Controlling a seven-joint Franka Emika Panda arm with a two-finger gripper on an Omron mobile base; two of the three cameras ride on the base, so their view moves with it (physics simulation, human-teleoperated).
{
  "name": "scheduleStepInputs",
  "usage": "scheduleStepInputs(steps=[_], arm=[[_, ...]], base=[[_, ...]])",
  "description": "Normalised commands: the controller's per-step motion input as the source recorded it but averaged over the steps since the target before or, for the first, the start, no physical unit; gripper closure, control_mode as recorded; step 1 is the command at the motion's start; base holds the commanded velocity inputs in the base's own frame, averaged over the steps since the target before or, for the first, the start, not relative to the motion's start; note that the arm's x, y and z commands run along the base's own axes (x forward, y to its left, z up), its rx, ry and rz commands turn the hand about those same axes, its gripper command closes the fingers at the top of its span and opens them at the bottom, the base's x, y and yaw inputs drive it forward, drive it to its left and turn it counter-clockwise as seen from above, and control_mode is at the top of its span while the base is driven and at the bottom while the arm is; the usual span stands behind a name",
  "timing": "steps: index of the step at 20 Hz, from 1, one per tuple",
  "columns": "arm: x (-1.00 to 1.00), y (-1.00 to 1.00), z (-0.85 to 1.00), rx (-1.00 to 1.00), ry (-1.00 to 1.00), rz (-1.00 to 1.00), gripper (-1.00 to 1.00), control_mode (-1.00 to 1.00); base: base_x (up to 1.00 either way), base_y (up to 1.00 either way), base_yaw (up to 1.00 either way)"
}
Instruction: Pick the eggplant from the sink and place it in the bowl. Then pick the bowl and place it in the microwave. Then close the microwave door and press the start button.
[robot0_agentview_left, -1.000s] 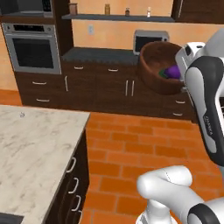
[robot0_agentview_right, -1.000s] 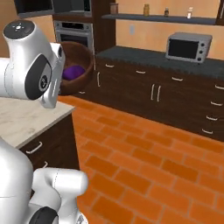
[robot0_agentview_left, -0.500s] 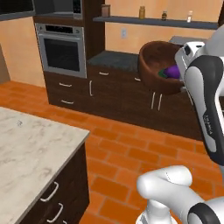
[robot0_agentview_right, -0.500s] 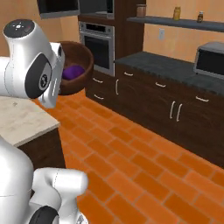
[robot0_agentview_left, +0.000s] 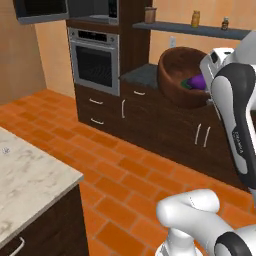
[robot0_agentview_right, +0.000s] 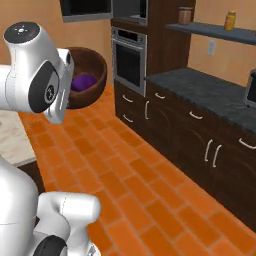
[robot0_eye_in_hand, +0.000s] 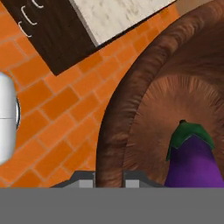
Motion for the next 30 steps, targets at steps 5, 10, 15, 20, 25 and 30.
scheduleStepInputs(steps=[5,10,15,20,25,30], arm=[[0.0,0.0,0.0,0.0,0.0,0.0,1.0,1.0],[0.0,0.0,0.0,0.0,0.0,0.0,1.0,1.0],[0.0,0.0,0.0,0.0,0.0,0.0,1.0,1.0],[0.0,0.0,0.0,0.0,0.0,0.0,1.0,1.0],[0.0,0.0,0.0,0.0,0.0,0.0,1.0,1.0],[0.0,0.0,0.0,0.0,0.0,0.0,1.0,1.0]], base=[[0.84,-0.99,0.42],[1.0,-0.6,0.38],[1.0,-0.37,0.39],[1.0,-0.28,0.33],[1.0,-0.01,0.07],[1.0,-0.02,-0.01]])
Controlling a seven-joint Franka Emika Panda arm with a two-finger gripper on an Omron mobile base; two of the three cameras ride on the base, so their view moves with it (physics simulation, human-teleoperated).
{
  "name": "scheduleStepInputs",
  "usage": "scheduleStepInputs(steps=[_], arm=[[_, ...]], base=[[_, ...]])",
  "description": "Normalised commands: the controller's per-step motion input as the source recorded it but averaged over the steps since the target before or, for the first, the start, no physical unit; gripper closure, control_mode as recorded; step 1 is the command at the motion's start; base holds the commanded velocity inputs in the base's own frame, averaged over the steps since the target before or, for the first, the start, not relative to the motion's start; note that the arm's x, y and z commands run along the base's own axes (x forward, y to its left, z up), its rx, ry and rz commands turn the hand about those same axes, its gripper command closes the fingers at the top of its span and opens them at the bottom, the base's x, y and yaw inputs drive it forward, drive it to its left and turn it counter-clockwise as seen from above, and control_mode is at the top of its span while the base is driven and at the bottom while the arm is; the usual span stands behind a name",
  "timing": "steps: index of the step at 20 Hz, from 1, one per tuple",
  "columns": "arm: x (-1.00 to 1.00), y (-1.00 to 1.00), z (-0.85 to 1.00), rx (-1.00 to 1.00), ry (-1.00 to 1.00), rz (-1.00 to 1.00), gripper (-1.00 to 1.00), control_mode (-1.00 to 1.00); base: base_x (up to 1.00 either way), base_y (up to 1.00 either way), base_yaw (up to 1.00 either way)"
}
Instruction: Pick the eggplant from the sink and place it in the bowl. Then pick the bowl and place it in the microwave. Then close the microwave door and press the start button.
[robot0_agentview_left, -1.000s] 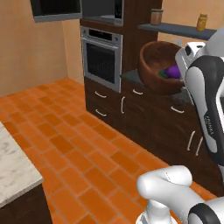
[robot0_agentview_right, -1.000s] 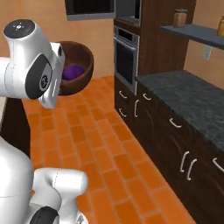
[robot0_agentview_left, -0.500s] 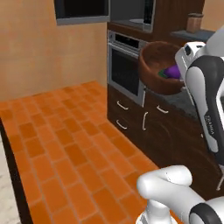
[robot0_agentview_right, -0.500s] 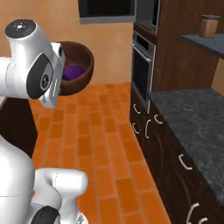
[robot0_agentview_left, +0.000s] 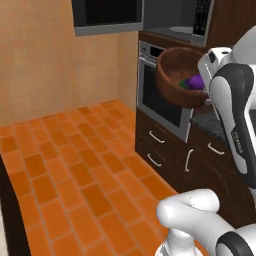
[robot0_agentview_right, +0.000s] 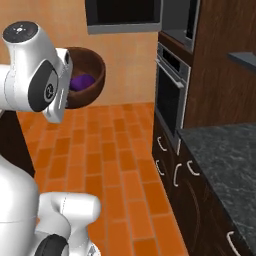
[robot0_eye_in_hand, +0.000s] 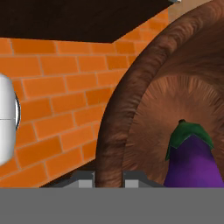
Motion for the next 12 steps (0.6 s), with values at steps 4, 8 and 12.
scheduleStepInputs(steps=[4,8,12], arm=[[0.0,0.0,0.0,0.0,0.0,0.0,1.0,1.0],[0.0,0.0,0.0,0.0,0.0,0.0,1.0,1.0],[0.0,0.0,0.0,0.0,0.0,0.0,1.0,1.0]], base=[[1.0,-0.14,-0.14],[1.0,-0.08,-0.24],[1.0,0.0,-0.3]])
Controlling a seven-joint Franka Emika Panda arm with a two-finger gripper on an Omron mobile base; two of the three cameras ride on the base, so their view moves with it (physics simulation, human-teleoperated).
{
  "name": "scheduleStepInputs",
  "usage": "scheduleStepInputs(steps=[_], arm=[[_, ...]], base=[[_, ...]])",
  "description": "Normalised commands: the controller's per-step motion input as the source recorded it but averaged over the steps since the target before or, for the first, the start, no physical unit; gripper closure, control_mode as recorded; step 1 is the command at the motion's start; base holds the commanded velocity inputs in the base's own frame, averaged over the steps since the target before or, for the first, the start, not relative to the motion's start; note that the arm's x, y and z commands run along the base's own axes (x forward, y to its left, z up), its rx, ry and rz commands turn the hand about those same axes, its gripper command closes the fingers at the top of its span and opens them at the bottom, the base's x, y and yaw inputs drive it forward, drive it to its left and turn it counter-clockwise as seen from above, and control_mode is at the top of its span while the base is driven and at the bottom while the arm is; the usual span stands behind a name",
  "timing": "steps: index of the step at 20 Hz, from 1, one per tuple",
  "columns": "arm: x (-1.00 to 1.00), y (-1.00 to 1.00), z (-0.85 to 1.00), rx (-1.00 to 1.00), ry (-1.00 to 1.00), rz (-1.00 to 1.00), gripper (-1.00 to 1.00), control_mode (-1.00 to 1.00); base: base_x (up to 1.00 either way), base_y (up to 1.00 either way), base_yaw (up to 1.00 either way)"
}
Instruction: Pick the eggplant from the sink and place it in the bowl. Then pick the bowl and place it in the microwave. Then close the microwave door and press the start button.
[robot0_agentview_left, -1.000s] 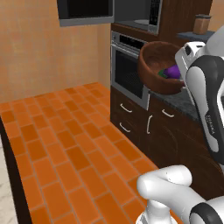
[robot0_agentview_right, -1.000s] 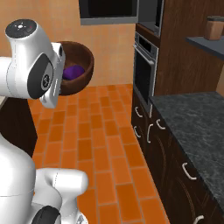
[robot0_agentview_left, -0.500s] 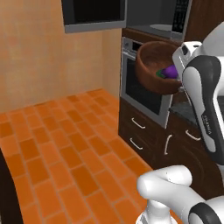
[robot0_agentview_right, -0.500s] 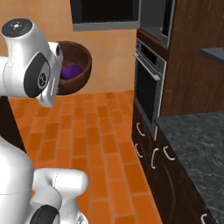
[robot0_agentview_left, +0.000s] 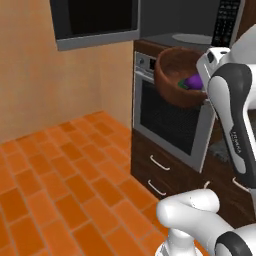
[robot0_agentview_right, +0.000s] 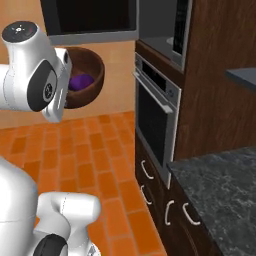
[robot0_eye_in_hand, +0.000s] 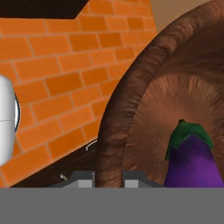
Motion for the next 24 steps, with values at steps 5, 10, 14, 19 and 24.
scheduleStepInputs(steps=[5,10,14,19,24], arm=[[0.0,0.0,0.0,0.0,0.0,0.0,1.0,1.0],[0.0,0.0,0.0,0.0,0.0,0.0,1.0,1.0],[0.0,0.0,0.0,0.0,0.0,0.0,1.0,1.0],[0.0,0.0,0.0,0.0,0.0,0.0,1.0,1.0],[0.0,0.0,0.0,0.0,0.0,0.0,1.0,1.0]], base=[[1.0,0.02,-0.38],[1.0,0.19,-0.45],[0.93,0.39,-0.42],[0.57,0.15,-0.3],[0.74,0.01,-0.26]])
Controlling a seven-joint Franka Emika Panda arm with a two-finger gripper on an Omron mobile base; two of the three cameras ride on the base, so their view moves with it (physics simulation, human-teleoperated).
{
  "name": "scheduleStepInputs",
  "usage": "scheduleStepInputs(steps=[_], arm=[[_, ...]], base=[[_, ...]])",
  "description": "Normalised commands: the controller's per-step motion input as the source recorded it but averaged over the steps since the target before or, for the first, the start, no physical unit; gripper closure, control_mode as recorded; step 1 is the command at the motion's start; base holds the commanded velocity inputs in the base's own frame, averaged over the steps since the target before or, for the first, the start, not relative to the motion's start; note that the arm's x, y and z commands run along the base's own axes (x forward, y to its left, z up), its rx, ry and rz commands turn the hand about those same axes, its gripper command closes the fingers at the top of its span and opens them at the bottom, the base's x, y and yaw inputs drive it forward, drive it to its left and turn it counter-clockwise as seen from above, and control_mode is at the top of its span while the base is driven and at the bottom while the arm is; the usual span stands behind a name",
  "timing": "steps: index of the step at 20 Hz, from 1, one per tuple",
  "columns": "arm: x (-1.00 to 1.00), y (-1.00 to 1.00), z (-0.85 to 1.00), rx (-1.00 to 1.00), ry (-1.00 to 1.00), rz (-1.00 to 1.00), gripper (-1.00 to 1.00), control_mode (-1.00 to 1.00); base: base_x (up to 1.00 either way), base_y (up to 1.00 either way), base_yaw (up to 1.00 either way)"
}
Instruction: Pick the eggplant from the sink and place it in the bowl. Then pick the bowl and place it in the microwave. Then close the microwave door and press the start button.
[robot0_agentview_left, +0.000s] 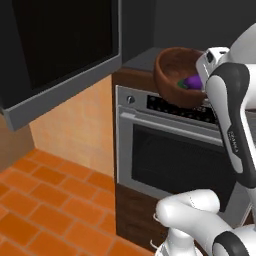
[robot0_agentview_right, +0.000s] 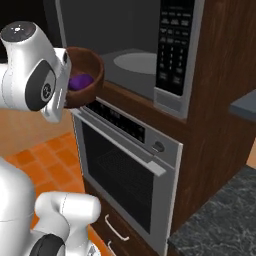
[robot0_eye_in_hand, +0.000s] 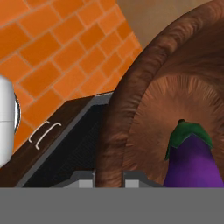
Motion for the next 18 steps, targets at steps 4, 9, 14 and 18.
scheduleStepInputs(steps=[4,9,14,18], arm=[[0.0,0.0,0.0,0.0,0.0,0.0,1.0,1.0],[0.0,0.0,0.0,0.0,0.0,0.0,1.0,1.0],[0.0,0.0,0.0,0.0,0.0,0.0,1.0,1.0],[0.0,0.0,0.0,0.0,0.0,0.0,1.0,1.0]], base=[[0.58,0.04,-0.09],[0.47,0.0,0.04],[0.37,0.0,0.31],[0.01,0.0,0.38]])
